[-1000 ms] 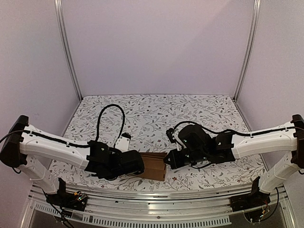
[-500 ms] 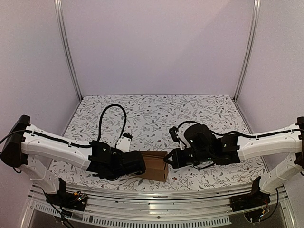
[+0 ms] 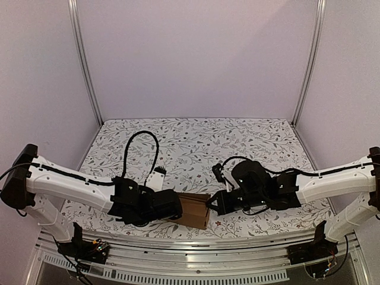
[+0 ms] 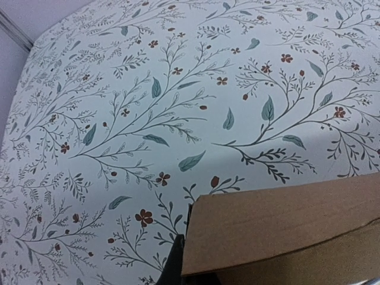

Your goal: Fold the paper box

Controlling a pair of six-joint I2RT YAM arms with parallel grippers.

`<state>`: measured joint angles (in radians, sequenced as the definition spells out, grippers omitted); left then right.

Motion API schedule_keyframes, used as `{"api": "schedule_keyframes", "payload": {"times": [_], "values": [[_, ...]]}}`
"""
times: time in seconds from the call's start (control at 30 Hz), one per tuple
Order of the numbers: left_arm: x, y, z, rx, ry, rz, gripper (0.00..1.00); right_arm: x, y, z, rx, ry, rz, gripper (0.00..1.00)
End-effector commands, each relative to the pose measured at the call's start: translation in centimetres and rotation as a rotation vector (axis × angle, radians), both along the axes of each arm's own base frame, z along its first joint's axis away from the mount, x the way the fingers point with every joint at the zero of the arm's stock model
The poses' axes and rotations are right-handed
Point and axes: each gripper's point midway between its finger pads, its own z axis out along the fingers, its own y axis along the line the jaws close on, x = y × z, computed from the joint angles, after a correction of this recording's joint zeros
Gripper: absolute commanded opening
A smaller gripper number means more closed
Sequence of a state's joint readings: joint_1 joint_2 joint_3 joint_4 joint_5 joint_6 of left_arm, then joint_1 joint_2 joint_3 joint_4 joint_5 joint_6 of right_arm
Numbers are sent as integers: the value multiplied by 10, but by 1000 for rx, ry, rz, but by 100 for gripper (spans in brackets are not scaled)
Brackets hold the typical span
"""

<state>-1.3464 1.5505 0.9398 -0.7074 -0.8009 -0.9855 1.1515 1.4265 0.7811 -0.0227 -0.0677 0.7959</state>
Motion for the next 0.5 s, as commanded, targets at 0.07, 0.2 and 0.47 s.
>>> {"api": "schedule_keyframes", "payload": {"times": [0.07, 0.2, 0.47], "values": [[-21, -29, -10, -73, 90, -80, 0, -19, 12, 18, 102, -44, 126, 0], [-21, -29, -10, -66, 89, -78, 0, -23, 6, 17, 98, -64, 154, 0], [-21, -32, -10, -59, 95, -79, 0, -26, 0, 5, 66, -70, 174, 0]]}}
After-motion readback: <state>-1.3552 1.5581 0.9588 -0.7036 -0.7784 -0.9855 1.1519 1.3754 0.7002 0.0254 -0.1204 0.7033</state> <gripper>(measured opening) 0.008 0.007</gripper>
